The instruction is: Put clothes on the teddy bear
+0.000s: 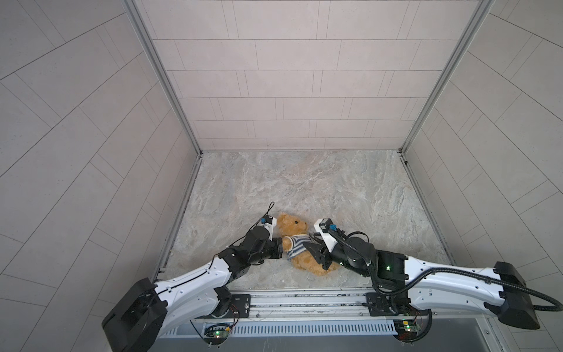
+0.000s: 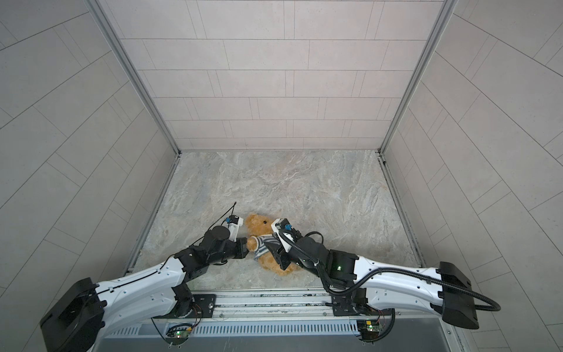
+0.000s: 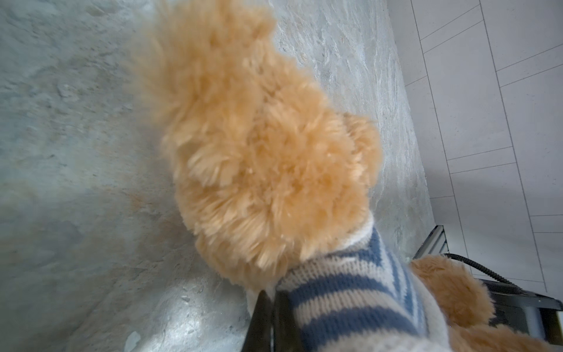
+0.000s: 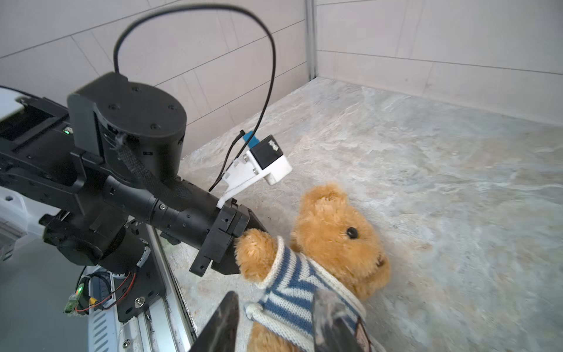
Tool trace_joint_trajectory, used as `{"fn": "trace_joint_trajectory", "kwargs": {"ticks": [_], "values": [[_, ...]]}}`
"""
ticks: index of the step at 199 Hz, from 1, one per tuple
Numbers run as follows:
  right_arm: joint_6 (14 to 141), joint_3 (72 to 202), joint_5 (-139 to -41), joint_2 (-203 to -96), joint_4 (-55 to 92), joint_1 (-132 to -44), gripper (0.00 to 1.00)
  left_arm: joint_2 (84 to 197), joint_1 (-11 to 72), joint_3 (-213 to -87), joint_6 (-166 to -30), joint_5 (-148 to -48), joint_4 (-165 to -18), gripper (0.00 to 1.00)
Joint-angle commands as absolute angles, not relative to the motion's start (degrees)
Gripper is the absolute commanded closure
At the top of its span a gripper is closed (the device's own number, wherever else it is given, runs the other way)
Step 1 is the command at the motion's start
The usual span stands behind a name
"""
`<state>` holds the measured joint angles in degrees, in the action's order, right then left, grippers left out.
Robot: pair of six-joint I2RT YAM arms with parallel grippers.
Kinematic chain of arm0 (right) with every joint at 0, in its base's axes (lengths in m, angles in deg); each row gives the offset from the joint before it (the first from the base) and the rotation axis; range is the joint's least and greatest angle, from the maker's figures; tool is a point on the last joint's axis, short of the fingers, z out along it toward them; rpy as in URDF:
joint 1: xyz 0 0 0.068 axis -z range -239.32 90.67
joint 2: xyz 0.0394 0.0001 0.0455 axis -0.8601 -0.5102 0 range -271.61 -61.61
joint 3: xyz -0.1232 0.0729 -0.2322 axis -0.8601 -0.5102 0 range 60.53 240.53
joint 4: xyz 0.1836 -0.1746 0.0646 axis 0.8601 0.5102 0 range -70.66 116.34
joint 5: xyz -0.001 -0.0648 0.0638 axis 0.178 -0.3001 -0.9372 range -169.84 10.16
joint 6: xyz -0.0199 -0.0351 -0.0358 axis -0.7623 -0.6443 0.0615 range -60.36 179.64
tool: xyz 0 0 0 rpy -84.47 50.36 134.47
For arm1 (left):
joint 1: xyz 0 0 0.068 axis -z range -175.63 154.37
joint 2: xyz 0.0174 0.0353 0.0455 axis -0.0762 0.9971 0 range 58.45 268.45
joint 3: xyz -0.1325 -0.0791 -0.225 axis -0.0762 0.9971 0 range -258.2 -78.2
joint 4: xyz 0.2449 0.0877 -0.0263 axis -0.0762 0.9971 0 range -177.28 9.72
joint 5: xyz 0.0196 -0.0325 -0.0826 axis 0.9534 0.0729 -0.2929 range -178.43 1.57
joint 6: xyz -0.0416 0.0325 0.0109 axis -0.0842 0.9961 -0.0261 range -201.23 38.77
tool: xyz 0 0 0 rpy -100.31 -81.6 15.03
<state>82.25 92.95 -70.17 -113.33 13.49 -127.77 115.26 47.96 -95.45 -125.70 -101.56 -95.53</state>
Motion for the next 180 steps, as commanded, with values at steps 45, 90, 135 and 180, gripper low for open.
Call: {"fn": "trace_joint_trajectory", "kwargs": {"ticks": [45, 90, 135, 180], "values": [[90.47, 90.98, -67.97, -107.55, 29.04, -117.96, 0.56, 114.07, 46.04, -100.51, -119.47, -98.96, -87.05, 0.76], [90.58, 90.53, -68.98, -111.88, 28.84, -117.60, 0.56, 101.78, 46.09, -104.41, -116.21, -92.04, -68.08, 0.53], [92.21, 88.53, -71.36, -116.44, 23.49, -117.41, 0.57, 95.50, 48.28, -110.88, -117.10, -98.88, -67.22, 0.47], [95.76, 86.36, -76.07, -120.49, 13.61, -118.01, 0.60, 106.87, 58.60, -119.13, -119.74, -97.79, -70.45, 0.49]]}}
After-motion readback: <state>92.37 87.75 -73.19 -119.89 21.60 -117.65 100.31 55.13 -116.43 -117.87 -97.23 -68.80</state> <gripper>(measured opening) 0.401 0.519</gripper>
